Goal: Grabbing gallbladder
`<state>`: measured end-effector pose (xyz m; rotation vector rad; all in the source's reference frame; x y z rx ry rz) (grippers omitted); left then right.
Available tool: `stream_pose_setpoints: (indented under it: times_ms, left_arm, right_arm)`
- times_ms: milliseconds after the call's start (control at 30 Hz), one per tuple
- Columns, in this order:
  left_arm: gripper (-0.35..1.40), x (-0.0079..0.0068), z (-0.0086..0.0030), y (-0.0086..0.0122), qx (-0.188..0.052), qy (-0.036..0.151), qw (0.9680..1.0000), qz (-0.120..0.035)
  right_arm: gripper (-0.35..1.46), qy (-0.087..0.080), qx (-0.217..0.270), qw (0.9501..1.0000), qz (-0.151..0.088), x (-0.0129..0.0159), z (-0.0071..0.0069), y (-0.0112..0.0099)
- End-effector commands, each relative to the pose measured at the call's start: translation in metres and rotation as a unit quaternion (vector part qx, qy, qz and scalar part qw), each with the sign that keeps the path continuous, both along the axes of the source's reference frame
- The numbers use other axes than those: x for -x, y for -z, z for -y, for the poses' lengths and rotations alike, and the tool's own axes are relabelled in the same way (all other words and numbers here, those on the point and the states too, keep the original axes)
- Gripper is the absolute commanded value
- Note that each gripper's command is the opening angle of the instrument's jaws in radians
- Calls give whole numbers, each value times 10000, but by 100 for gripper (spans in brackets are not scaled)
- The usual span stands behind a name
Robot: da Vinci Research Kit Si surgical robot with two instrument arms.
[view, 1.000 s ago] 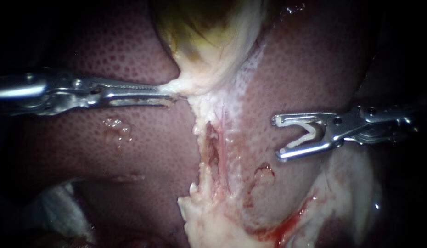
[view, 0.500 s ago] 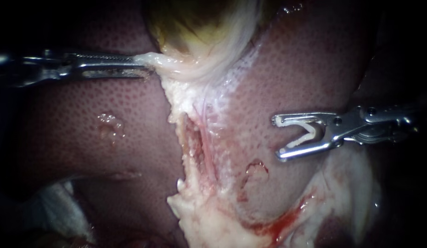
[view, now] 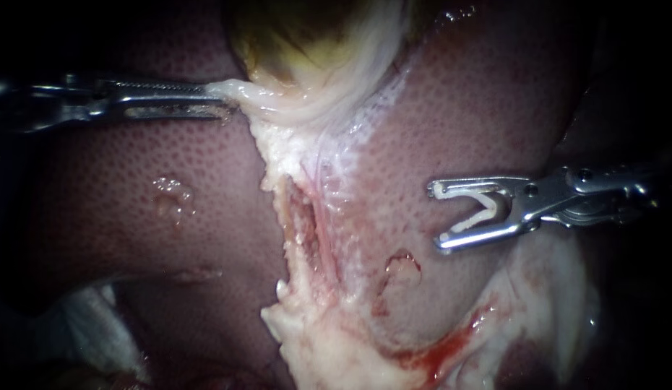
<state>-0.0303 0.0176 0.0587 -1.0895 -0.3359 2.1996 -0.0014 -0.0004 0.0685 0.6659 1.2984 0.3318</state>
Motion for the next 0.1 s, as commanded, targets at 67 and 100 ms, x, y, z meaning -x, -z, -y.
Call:
stream_pose_setpoints:
  times_ms: [67,100]
  left_arm:
    - [-35,0,0,0,4,3,10000,-3]
    - [-35,0,0,0,4,4,10000,-3]
  right_arm:
    - [50,-1,0,10000,0,0,0,0]
    - [50,-1,0,10000,-1,0,0,0]
